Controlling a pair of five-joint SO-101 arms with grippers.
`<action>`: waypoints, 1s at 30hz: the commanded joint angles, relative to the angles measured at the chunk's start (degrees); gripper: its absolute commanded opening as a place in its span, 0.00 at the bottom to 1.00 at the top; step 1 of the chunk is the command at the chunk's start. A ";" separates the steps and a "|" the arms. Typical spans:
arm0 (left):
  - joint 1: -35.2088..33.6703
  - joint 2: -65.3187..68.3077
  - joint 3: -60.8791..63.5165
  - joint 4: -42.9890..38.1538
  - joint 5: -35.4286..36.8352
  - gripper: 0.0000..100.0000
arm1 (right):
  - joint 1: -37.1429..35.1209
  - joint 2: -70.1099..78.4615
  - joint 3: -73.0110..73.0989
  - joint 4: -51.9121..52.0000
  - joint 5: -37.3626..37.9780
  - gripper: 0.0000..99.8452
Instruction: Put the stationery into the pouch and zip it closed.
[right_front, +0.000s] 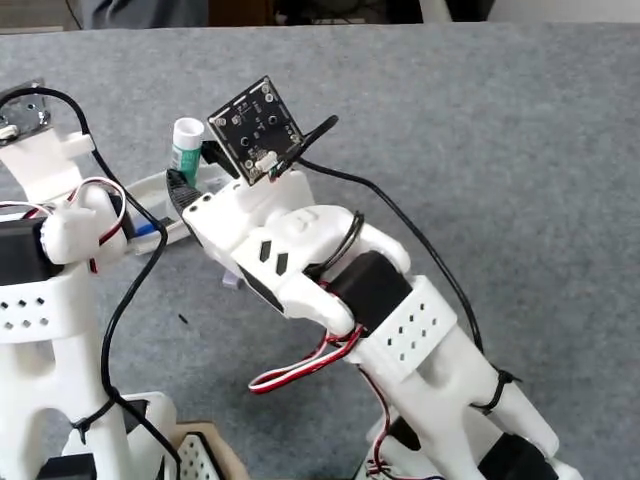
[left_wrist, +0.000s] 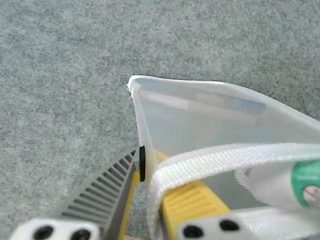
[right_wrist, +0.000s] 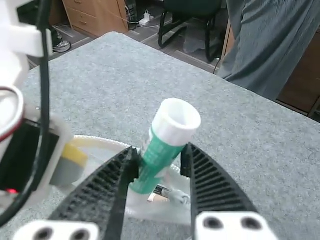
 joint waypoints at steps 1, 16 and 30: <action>-0.31 -0.62 -0.92 -0.18 0.00 0.03 | 1.05 -1.71 -3.82 3.60 0.62 0.16; -0.31 -0.62 -0.92 -0.18 0.09 0.03 | 0.97 -1.71 -4.53 8.79 0.70 0.27; -0.40 -0.70 -0.92 -0.18 -0.18 0.03 | 1.14 -1.71 -5.67 9.14 0.70 0.27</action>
